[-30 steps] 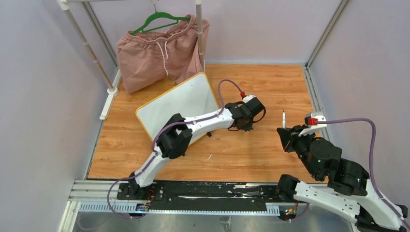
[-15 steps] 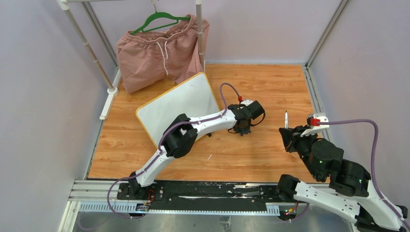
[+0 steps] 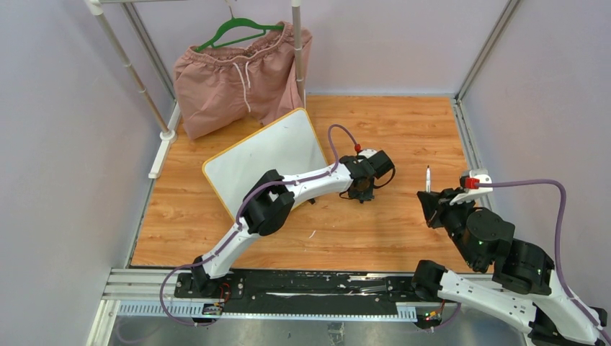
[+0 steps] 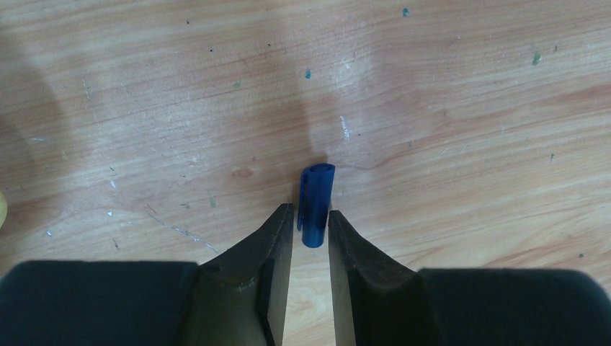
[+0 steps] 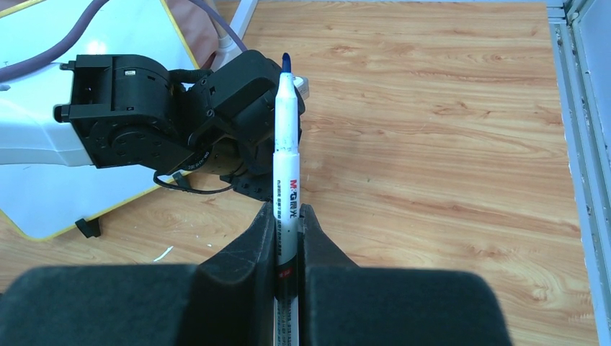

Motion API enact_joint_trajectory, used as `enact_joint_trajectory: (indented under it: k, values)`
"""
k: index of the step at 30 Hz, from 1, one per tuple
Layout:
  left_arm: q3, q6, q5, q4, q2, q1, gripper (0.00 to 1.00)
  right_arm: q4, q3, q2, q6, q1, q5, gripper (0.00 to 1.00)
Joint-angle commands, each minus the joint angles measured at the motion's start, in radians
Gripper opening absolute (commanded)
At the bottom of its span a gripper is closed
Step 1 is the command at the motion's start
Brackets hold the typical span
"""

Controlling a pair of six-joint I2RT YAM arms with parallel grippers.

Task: Write a sentence on the whiteboard
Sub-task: Place the pen cap at the center of the board.

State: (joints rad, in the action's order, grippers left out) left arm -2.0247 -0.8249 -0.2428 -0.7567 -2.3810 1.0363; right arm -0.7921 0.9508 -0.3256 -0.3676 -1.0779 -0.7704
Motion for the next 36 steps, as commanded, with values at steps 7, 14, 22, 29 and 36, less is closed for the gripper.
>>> enact_joint_trajectory:
  k: [7, 14, 22, 29, 36]
  values:
    - [0.037, -0.024, -0.004, 0.028, 0.027, 0.005, 0.34, -0.032, 0.019, 0.013, -0.024, -0.005, -0.005, 0.0]
    - [0.048, -0.022, 0.009, 0.035, 0.076, 0.005, 0.42, -0.038, 0.028, 0.005, -0.033, -0.005, 0.003, 0.0]
    - [0.118, -0.024, 0.03, 0.036, 0.3, 0.007, 0.56, -0.041, 0.088, -0.028, 0.006, -0.005, 0.051, 0.0]
    - [0.382, 0.04, -0.071, 0.073, 0.756, 0.007, 0.76, -0.018, 0.182, -0.137, 0.101, -0.005, 0.235, 0.0]
    - [1.014, 0.2, 0.019, 0.652, 1.47, 0.006, 0.93, 0.169, 0.133, -0.237, 0.107, -0.006, 0.526, 0.0]
